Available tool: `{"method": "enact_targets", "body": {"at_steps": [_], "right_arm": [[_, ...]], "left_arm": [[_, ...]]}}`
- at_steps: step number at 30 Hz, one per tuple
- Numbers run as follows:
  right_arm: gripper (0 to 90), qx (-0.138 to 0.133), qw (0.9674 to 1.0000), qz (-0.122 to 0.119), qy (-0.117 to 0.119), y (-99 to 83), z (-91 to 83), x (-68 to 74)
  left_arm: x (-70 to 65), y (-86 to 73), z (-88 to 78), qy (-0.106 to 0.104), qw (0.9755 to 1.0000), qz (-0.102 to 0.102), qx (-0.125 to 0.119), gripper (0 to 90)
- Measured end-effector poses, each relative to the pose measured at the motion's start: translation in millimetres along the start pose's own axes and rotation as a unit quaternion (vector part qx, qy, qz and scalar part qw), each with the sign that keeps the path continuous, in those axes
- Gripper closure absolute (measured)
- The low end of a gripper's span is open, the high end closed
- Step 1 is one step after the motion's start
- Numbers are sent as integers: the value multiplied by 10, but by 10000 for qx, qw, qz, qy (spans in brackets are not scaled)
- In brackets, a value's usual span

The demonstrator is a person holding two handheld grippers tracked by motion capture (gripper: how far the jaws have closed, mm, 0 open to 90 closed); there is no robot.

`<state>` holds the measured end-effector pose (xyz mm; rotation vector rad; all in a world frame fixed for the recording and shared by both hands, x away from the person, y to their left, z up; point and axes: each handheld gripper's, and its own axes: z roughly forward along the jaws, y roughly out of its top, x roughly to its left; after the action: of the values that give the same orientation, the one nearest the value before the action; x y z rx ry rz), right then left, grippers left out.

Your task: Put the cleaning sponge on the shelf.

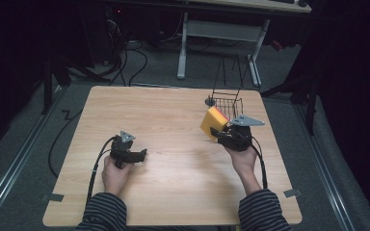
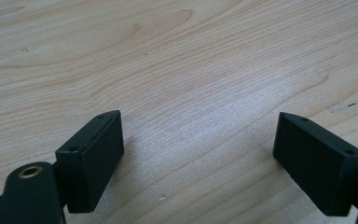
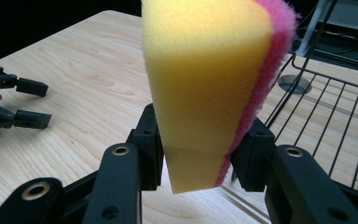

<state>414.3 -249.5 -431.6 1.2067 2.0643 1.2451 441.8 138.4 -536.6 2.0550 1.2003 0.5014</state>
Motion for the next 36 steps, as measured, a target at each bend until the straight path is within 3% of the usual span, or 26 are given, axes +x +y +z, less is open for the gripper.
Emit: {"method": "enact_targets", "body": {"at_steps": [18, 36], "right_arm": [[601, 46, 9991, 125, -401, 55, -75, -247], [601, 255, 9953, 321, -874, 46, 116, -520]], "left_arm": [[-1, 0, 0, 3, 10000, 1, 0, 168], [0, 0, 0, 1, 10000, 2, 0, 168]]}}
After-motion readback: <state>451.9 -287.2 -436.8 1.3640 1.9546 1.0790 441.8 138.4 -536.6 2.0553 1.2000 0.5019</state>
